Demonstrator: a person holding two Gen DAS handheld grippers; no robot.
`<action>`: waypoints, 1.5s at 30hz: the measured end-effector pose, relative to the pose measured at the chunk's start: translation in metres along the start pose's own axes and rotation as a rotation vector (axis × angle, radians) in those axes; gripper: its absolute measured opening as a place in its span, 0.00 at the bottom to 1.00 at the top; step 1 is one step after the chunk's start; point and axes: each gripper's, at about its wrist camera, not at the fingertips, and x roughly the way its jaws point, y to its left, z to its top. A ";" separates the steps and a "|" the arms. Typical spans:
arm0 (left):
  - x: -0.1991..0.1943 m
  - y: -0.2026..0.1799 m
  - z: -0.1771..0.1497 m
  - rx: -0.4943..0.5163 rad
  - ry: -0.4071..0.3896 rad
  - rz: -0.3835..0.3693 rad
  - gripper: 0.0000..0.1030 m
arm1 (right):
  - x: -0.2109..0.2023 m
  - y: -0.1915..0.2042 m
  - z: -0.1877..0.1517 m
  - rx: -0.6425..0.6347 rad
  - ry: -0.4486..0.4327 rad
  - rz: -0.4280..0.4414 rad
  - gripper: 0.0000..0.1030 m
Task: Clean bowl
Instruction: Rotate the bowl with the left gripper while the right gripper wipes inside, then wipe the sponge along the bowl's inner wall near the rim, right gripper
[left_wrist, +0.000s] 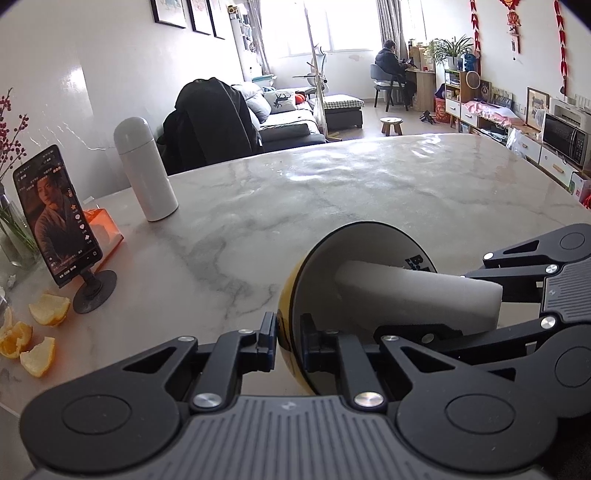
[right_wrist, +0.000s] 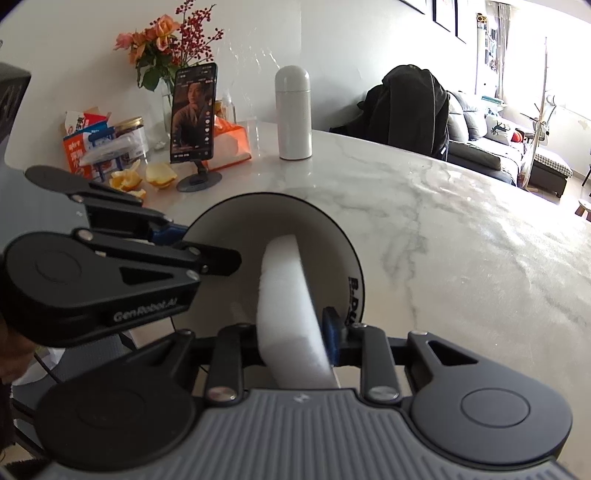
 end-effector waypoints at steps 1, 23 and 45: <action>0.000 0.001 -0.001 -0.008 0.002 -0.003 0.12 | 0.000 0.001 0.000 -0.003 0.000 -0.001 0.27; -0.004 0.016 -0.013 -0.084 0.016 -0.047 0.13 | 0.006 0.018 0.003 0.023 0.025 0.051 0.20; -0.002 0.015 -0.012 -0.068 0.020 -0.042 0.13 | 0.013 0.017 0.000 0.053 0.060 0.086 0.21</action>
